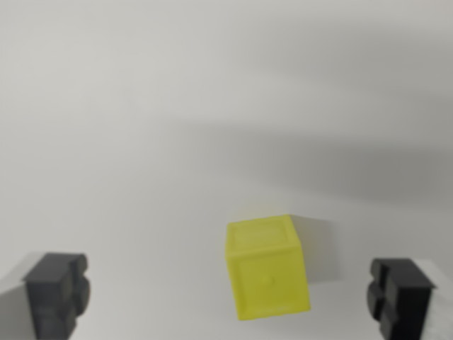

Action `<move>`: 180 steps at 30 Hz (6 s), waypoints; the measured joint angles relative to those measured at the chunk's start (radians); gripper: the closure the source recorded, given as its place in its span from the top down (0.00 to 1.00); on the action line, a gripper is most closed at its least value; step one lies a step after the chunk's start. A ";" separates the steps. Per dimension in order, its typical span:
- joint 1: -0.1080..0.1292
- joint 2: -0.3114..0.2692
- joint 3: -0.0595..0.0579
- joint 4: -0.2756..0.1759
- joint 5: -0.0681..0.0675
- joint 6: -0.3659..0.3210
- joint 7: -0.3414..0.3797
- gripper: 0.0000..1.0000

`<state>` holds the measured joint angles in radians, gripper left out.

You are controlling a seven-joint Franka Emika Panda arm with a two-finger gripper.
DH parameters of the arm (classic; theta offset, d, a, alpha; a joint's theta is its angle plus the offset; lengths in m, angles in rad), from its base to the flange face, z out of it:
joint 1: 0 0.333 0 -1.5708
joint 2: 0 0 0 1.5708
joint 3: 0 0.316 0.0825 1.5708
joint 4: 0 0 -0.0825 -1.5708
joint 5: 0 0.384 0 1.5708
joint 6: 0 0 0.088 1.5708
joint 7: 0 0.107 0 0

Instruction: Pick yellow cube

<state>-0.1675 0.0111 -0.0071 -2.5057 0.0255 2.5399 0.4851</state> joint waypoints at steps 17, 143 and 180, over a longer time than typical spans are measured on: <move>-0.040 0.043 0.000 -0.096 0.000 0.130 -0.097 1.00; -0.130 -0.132 0.000 -0.230 -0.026 0.073 -0.270 0.00; -0.130 -0.359 0.000 -0.157 -0.028 -0.227 -0.269 0.00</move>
<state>-0.2977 -0.3476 -0.0067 -2.6627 -0.0020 2.3131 0.2163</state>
